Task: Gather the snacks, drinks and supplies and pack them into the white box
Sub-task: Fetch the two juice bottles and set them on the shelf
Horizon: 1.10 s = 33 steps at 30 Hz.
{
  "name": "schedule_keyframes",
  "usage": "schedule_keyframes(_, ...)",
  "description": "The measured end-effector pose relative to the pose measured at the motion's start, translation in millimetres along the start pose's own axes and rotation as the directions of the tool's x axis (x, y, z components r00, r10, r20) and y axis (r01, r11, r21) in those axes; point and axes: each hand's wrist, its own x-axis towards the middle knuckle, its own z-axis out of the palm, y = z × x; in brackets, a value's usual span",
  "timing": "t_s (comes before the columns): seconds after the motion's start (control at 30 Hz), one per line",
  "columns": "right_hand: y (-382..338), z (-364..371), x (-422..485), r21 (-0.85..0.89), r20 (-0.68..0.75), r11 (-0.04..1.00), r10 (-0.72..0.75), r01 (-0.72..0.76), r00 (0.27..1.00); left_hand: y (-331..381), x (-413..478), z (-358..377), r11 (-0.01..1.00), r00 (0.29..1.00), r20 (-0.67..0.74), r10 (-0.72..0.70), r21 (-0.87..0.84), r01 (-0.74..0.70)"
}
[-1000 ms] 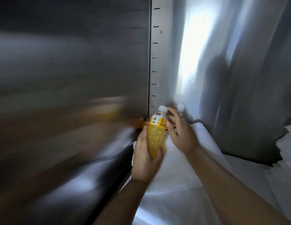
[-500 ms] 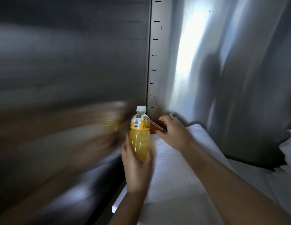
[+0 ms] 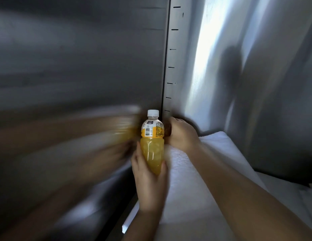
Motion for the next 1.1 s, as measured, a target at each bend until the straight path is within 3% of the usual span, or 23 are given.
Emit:
schedule_keyframes(0.17,-4.8,-16.6,-21.0,0.276,-0.323,0.955,0.199,-0.109,0.925,-1.6,0.8,-1.8,0.999,0.999,0.009,0.036,0.035,-0.036)
schedule_keyframes(0.27,-6.6,-29.1,-43.3,0.360,-0.351,0.923,0.266,-0.133,0.898,0.9,0.2,-1.8,0.998,1.000,0.018,0.017,0.064,-0.018)
schedule_keyframes(0.6,-30.1,-54.2,-126.3,0.195,-0.460,0.972,0.207,-0.129,0.864,12.5,0.0,-8.3,0.991,0.998,0.043,0.047,0.122,-0.052)
schedule_keyframes(0.9,-33.5,-59.5,-145.0,0.338,-0.384,0.893,0.419,-0.296,0.823,21.5,-0.7,-10.0,0.982,0.994,0.092,0.051,0.177,-0.067)
schedule_keyframes(1.0,-35.8,-68.4,-127.1,0.268,-0.295,0.905,0.405,-0.331,0.865,22.0,0.3,-9.7,0.982,0.994,0.097,0.041,0.179,-0.058)
schedule_keyframes(1.1,-34.3,-76.4,-116.7,0.110,-0.085,0.885,0.462,-0.452,0.883,21.5,0.6,-10.0,0.984,0.995,0.099,0.032,0.170,-0.048)
